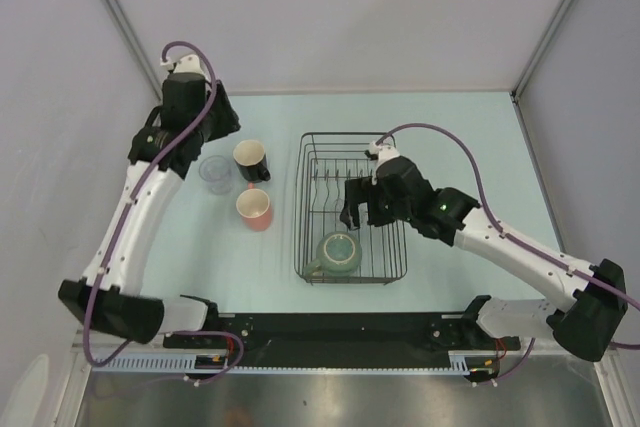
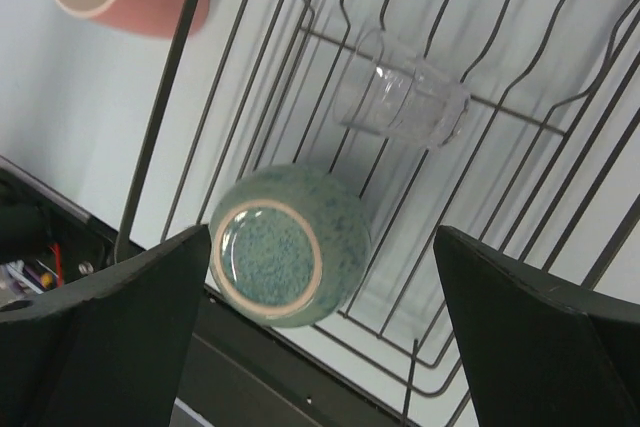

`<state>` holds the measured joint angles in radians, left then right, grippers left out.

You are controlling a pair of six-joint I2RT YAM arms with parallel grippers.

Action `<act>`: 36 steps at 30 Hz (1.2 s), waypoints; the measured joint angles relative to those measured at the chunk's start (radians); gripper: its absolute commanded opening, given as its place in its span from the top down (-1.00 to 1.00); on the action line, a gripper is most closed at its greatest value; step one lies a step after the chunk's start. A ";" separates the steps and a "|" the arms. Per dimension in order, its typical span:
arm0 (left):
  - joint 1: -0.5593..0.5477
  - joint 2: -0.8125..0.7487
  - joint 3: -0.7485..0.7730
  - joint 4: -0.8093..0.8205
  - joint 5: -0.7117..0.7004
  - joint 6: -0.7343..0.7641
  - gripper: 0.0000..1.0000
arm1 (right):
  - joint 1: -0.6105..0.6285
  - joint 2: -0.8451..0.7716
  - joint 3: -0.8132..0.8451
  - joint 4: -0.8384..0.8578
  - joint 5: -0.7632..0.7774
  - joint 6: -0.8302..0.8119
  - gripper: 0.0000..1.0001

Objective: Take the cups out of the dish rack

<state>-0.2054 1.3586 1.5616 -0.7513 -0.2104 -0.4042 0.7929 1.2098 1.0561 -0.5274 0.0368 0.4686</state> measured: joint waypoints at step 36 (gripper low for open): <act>-0.587 -0.249 -0.471 -0.086 0.171 0.127 0.01 | 0.269 -0.102 -0.024 -0.115 0.509 0.160 -0.99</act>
<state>-0.7929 1.1095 1.0904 -0.8371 -0.0391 -0.2768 1.0622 1.1080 1.0325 -0.6422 0.5457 0.6285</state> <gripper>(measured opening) 0.502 0.995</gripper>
